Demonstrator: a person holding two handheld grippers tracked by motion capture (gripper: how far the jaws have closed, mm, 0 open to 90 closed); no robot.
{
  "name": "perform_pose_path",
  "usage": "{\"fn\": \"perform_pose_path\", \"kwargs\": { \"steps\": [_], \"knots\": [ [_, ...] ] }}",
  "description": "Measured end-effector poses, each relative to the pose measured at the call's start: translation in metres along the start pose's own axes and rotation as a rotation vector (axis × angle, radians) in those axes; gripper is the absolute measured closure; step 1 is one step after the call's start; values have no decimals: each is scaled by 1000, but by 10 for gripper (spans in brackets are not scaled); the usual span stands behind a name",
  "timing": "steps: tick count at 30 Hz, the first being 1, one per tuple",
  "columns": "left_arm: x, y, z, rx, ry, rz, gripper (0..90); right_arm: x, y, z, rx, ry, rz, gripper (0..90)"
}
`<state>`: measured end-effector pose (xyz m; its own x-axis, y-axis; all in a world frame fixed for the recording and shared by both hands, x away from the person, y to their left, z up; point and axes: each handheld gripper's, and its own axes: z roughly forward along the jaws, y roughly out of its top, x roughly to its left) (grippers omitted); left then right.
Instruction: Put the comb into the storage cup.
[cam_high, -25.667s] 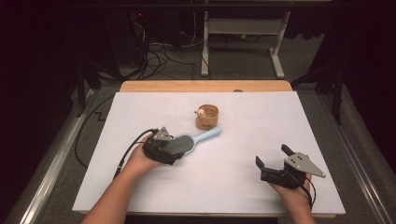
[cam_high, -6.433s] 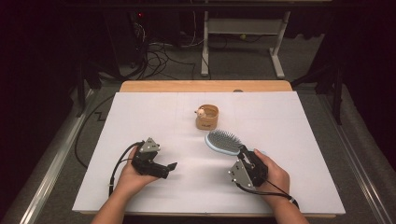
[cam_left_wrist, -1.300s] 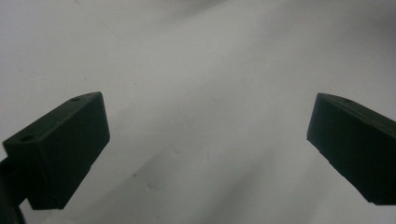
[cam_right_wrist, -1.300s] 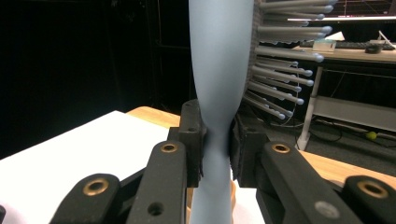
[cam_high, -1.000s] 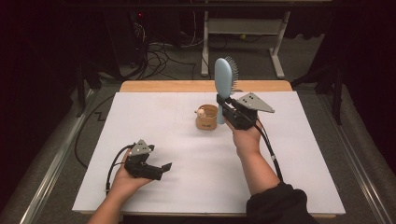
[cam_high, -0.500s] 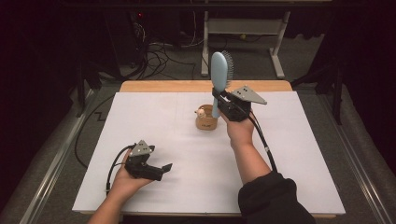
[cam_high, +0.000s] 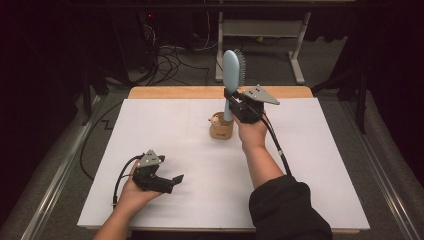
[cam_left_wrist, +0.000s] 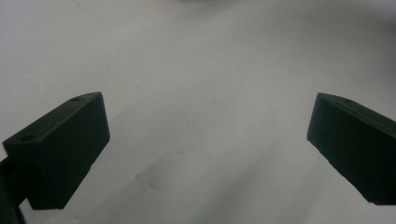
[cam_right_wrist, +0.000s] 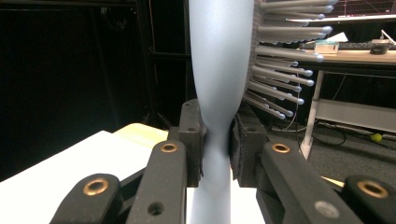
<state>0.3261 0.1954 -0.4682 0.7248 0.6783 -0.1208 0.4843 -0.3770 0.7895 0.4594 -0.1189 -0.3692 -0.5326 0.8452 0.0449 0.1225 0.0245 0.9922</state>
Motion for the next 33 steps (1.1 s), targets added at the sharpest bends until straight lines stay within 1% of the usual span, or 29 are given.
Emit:
{"fn": "perform_pose_path", "kwargs": {
  "steps": [9,12,17,24,27,30,33],
  "knots": [
    [0,0,0,4,1,2,0,-2,0,8,7,-16,0,780],
    [0,-1,1,6,-3,3,0,-4,-1,9,10,-21,-6,780],
    [0,-1,1,7,-1,2,0,-6,-7,14,19,-19,2,780],
    [0,-2,1,7,3,2,0,-1,-17,19,30,-7,-5,780],
    [0,-2,0,9,6,4,0,2,-20,21,36,-4,0,780],
    [0,-3,0,7,7,3,0,4,-22,22,40,-4,-10,780],
    [0,-3,0,10,7,4,0,4,-24,23,55,-6,-10,780]
  ]
}}
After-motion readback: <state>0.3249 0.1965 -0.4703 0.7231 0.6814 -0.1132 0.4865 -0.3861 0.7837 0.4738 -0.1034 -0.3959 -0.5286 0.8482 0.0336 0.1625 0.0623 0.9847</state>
